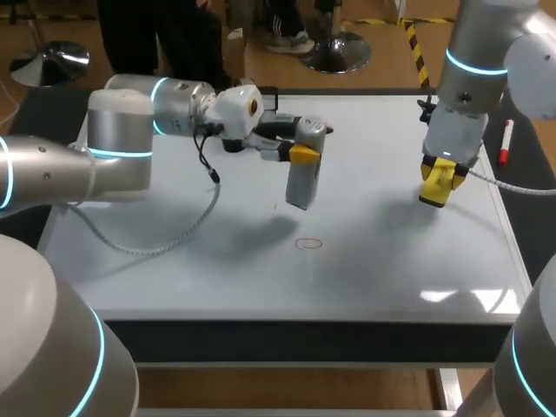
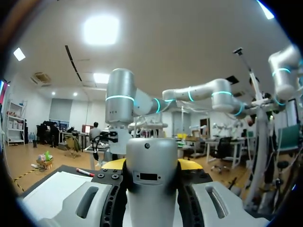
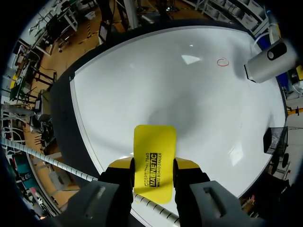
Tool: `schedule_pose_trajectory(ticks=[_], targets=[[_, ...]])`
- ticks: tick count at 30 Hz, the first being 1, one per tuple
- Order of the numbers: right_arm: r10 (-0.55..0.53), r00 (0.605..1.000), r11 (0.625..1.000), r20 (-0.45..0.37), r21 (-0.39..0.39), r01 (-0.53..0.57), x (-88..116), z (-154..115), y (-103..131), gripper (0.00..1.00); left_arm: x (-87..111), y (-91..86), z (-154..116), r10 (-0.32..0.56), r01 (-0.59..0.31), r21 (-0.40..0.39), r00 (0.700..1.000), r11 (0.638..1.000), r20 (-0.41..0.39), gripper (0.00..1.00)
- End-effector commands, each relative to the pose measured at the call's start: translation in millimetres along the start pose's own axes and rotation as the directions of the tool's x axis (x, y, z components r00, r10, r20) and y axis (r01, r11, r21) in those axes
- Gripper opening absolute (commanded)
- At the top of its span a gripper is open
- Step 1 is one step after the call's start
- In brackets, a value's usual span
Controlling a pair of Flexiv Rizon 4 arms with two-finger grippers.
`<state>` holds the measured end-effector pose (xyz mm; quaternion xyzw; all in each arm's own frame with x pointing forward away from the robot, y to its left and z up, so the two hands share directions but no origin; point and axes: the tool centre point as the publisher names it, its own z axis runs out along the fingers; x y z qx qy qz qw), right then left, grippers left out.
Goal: Pick up the inspection probe, press it on each red-marked spot on the whiteboard one by one, put down the probe, pick up the eraser, and wipe off all the red marks.
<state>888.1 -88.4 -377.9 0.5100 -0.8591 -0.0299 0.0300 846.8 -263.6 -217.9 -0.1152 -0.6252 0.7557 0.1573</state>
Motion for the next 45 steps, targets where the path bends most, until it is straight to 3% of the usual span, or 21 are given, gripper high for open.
schedule_pose_trajectory(ticks=[1,7,22,45], targets=[[-0.002,1.0,1.0,-0.003,0.001,0.002,0.0,-0.4,-0.8,0.0,8.7,8.0,-2.2,-0.009,0.009,0.027,1.0,1.0,0.005,0.0],[-0.002,1.0,1.0,-0.003,0.001,0.002,0.0,-0.4,-0.8,0.0,22.4,20.2,3.9,-0.028,0.029,0.042,1.0,0.999,-0.009,0.0],[-0.002,1.0,1.0,-0.003,0.001,0.002,0.0,-0.4,-0.8,0.0,29.3,41.2,15.0,-0.038,0.04,0.054,0.999,0.998,-0.036,0.0],[-0.002,1.0,1.0,-0.003,0.001,0.002,0.0,-0.4,-0.8,0.0,45.5,50.6,23.3,-0.053,0.054,0.021,0.996,0.998,-0.07,0.0]])
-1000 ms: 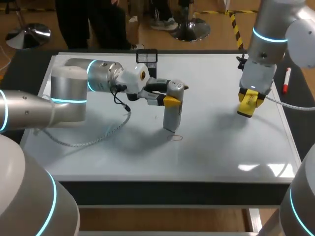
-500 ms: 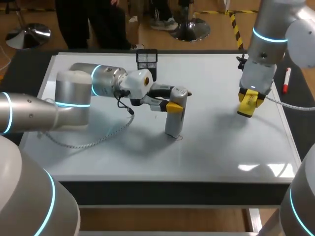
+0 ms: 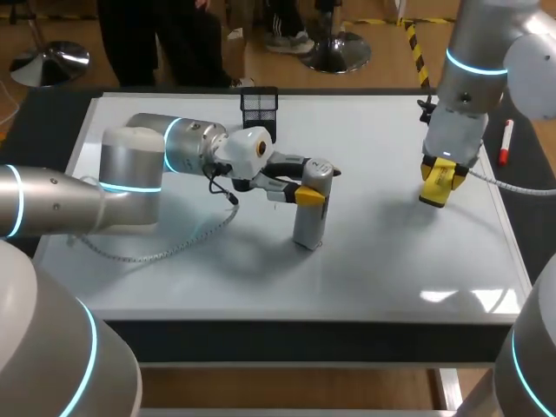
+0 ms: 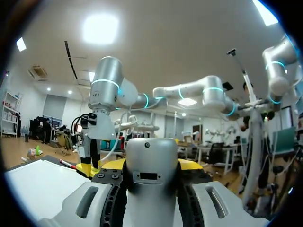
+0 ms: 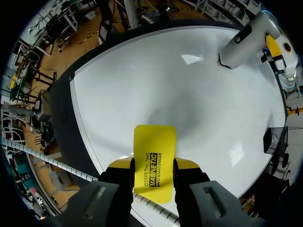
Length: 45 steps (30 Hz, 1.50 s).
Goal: Pick up the inspection probe, press it on each red-marked spot on the whiteboard one by one, put down the probe, pick up the eraser, and wipe off all the red marks.
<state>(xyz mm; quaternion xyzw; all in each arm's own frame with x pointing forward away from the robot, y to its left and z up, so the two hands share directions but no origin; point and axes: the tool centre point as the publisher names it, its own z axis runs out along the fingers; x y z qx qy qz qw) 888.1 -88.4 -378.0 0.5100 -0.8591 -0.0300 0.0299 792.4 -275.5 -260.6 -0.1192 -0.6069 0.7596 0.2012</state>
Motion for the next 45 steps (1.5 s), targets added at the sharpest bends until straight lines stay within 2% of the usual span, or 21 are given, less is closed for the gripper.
schedule_pose_trajectory(ticks=[1,10,22,40,45], targets=[[-0.002,1.0,1.0,-0.004,0.001,0.002,0.0,-0.5,-0.8,0.0,0.6,2.3,0.0,0.001,-0.001,-0.017,1.0,1.0,-0.003,0.0],[-0.002,1.0,1.0,-0.004,0.001,0.002,0.0,-0.5,-0.8,0.0,2.3,5.9,-3.6,0.025,-0.025,-0.02,0.999,0.999,-0.02,0.0],[-0.002,1.0,1.0,-0.004,0.001,0.002,0.0,-0.5,-0.8,0.0,1.3,9.4,-5.2,0.035,-0.038,-0.07,0.999,0.997,-0.038,0.0],[-0.002,1.0,1.0,-0.004,0.001,0.002,0.0,-0.5,-0.8,0.0,4.9,8.0,-3.4,0.039,-0.043,-0.076,0.998,0.996,-0.048,0.0],[-0.002,1.0,1.0,-0.004,0.001,0.002,0.0,-0.5,-0.8,0.0,7.1,1.3,-0.2,0.041,-0.046,-0.07,0.997,0.996,-0.068,0.0]])
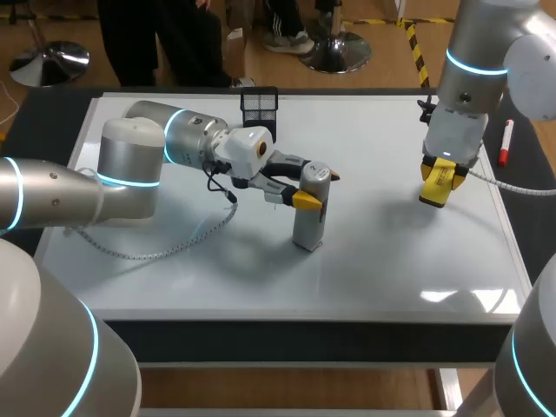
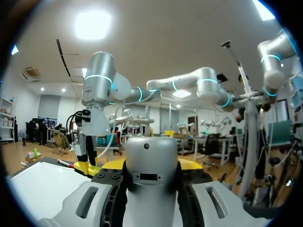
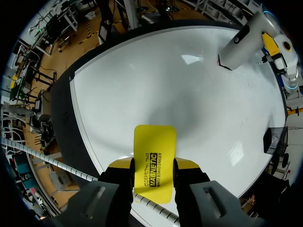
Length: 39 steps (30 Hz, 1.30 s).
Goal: Pick up the inspection probe, press it on each red-marked spot on the whiteboard one by one, put down the probe, pick up the eraser, and wipe off all the red marks.
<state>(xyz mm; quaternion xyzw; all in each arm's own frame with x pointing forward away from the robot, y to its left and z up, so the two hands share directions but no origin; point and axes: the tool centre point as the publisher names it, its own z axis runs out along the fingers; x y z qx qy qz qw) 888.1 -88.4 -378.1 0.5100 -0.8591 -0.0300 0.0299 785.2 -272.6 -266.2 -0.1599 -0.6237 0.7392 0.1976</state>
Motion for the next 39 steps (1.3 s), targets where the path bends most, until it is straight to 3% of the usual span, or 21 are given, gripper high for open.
schedule_pose_trajectory(ticks=[1,21,39], targets=[[-0.002,1.0,1.0,-0.004,0.001,0.002,0.0,-0.6,-0.8,0.0,-0.3,-6.5,0.1,-0.003,0.003,-0.002,1.0,1.0,-0.018,0.0],[-0.002,1.0,1.0,-0.004,0.001,0.002,0.0,-0.6,-0.8,0.0,-20.4,-44.7,-45.6,-0.006,0.007,0.011,0.995,1.0,-0.102,0.0],[-0.002,1.0,1.0,-0.004,0.001,0.002,0.0,-0.6,-0.8,0.0,-33.2,-61.6,-92.3,-0.004,0.007,0.022,0.987,1.0,-0.158,0.0]])
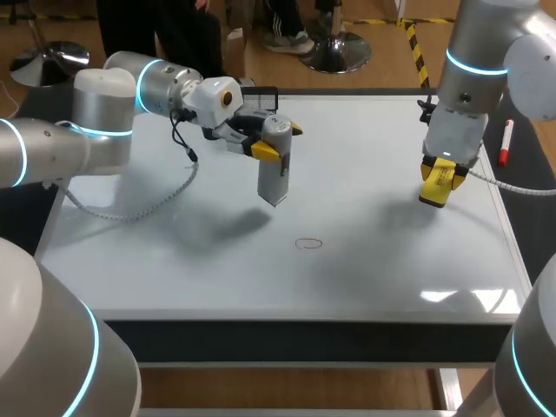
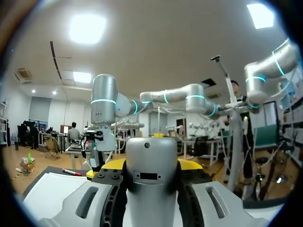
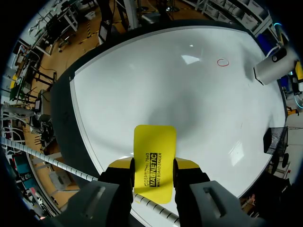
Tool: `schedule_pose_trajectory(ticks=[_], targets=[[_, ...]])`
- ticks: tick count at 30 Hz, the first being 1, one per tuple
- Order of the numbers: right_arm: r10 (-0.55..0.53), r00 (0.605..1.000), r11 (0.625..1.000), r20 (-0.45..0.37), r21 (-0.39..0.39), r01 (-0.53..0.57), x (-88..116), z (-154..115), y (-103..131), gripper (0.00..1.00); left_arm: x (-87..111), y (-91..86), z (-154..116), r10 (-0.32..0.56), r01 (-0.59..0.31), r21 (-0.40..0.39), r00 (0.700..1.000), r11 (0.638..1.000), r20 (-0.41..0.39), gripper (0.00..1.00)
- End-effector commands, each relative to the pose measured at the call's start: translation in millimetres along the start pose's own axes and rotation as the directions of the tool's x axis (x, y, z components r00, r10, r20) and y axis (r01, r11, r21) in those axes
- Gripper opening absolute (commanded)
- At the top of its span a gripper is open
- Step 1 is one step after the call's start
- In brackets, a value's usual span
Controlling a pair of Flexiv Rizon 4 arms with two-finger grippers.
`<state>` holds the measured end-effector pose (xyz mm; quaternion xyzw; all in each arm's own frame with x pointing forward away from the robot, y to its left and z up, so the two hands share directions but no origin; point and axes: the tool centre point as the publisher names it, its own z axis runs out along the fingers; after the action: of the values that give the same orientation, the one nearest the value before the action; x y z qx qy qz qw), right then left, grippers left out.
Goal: Pick up the inspection probe, press it on each red-marked spot on the whiteboard one by one, put down the probe, pick up the eraser, and wipe off all the red marks.
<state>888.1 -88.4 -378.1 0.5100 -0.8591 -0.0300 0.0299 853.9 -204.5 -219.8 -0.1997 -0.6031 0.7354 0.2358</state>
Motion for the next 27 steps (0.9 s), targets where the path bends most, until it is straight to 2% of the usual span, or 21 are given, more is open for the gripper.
schedule_pose_trajectory(ticks=[1,6,21,27], targets=[[-0.002,1.0,1.0,-0.004,0.001,0.002,0.1,-0.7,-0.8,0.0,-6.9,-0.1,-11.4,-0.005,0.005,-0.002,0.999,1.0,-0.048,0.0],[-0.002,1.0,1.0,-0.004,0.001,0.002,0.1,-0.7,-0.8,0.0,-10.0,-2.9,-23.4,-0.003,0.003,-0.01,0.998,1.0,-0.058,0.0],[-0.002,1.0,1.0,-0.004,0.001,0.002,0.1,-0.7,-0.8,0.0,-27.0,-4.5,-67.0,-0.004,0.004,0.004,1.0,1.0,0.001,0.0],[-0.002,1.0,1.0,-0.004,0.001,0.002,0.1,-0.7,-0.8,0.0,-30.1,-4.8,-82.5,-0.011,0.011,0.02,1.0,1.0,0.0,0.0]])
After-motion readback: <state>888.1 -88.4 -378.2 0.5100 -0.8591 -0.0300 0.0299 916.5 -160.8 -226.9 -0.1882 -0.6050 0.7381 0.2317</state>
